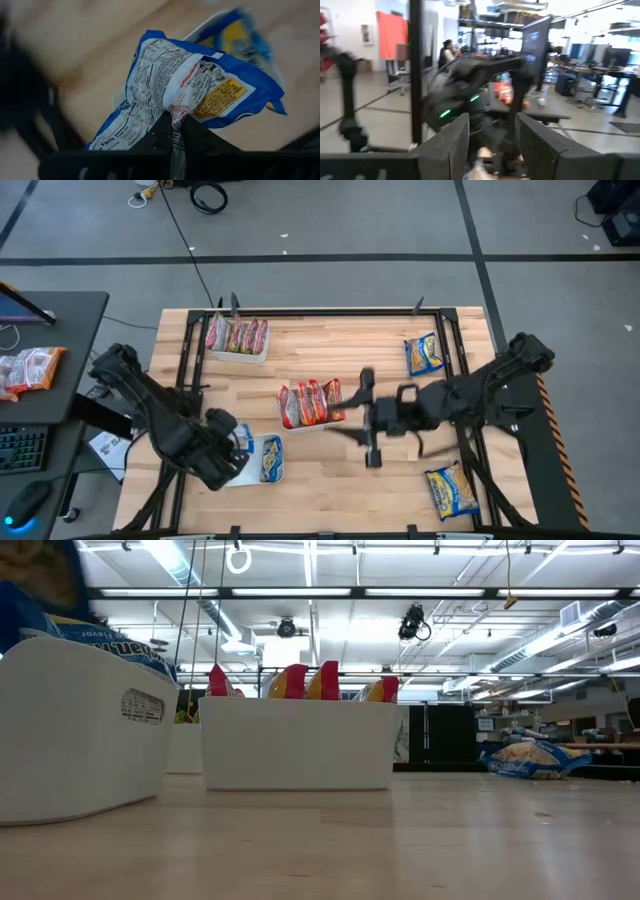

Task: Sort Maruchan noodles
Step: Put the blue noodle pack into the bottom white bin

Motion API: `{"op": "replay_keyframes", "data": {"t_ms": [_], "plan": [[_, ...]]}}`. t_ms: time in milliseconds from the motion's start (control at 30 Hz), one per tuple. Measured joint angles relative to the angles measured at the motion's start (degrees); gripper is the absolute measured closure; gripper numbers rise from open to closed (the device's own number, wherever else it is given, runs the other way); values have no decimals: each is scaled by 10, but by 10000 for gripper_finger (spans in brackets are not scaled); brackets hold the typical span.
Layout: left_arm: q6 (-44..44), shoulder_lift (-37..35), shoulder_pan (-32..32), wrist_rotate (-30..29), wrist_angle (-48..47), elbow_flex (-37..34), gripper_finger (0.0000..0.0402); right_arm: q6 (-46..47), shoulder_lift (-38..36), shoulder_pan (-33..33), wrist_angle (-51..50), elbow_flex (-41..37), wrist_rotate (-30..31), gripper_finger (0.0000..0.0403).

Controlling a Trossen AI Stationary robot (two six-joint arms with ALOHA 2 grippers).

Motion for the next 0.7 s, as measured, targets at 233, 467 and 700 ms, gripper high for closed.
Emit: {"op": "replay_keyframes", "data": {"t_ms": [233,467,700], "plan": [[-202,101,5,85,-38,4,380,43,-46,-58,-57,0,-44,237],[-222,220,23,176,-82,4,379,38,-78,-41,-172,0,-39,237],[-209,282,32,226,-82,4,361,90,-102,2,-214,0,-2,237]]}}
